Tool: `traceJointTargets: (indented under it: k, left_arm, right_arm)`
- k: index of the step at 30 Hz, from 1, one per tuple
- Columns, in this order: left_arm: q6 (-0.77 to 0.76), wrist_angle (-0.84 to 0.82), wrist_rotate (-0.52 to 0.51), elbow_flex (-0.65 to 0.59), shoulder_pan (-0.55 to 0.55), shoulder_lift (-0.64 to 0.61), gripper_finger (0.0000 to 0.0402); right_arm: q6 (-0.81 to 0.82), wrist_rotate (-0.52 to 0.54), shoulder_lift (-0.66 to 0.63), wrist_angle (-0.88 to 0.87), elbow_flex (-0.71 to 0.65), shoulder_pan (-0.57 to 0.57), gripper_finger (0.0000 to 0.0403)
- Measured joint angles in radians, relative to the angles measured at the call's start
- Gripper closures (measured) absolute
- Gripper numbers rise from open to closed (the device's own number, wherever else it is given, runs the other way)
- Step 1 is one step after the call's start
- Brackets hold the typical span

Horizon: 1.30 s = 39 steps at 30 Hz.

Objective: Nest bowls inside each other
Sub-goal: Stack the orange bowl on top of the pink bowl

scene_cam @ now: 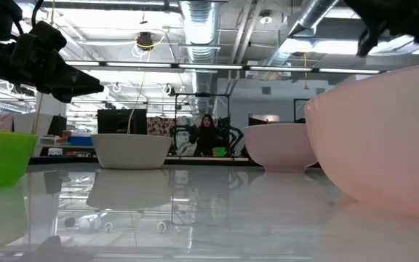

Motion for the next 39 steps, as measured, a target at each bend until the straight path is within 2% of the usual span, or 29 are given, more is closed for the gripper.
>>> traceJointTargets:
  k: [4, 9, 13, 17, 22, 25, 30, 34, 39]
  left_arm:
    - [0.000, 0.000, 0.000, 0.000, 0.000, 0.000, 0.0244]
    - [0.000, 0.000, 0.000, 0.000, 0.000, 0.000, 0.0244]
    - [0.000, 0.000, 0.000, 0.000, 0.000, 0.000, 0.0244]
    - [0.000, 0.000, 0.000, 0.000, 0.000, 0.000, 0.0244]
    - [0.000, 0.000, 0.000, 0.000, 0.000, 0.000, 0.0244]
    - [0.000, 0.000, 0.000, 0.000, 0.000, 0.000, 0.0244]
    - [0.000, 0.000, 0.000, 0.000, 0.000, 0.000, 0.0244]
    - [0.000, 0.000, 0.000, 0.000, 0.000, 0.000, 0.0244]
    - [0.000, 0.000, 0.000, 0.000, 0.000, 0.000, 0.0244]
  right_arm:
    - [-0.047, 0.032, 0.135, -0.168, 0.160, 0.061, 0.0354]
    - [-0.078, 0.152, 0.381, -0.356, 0.370, 0.155, 0.0340]
    - [-0.078, 0.237, 0.595, -0.613, 0.567, 0.228, 0.0322]
    - [0.009, 0.275, 0.803, -0.897, 0.780, 0.283, 0.0284]
    - [0.207, 0.278, 1.027, -1.234, 1.040, 0.328, 0.0213]
    - [0.331, 0.243, 1.156, -1.429, 1.157, 0.353, 0.0171]
    - [0.591, 0.053, 1.317, -1.727, 1.293, 0.375, 0.0139]
    - [0.752, -0.082, 1.399, -1.774, 1.294, 0.401, 0.0138]
    - [0.854, -0.203, 1.471, -1.768, 1.278, 0.423, 0.0138]
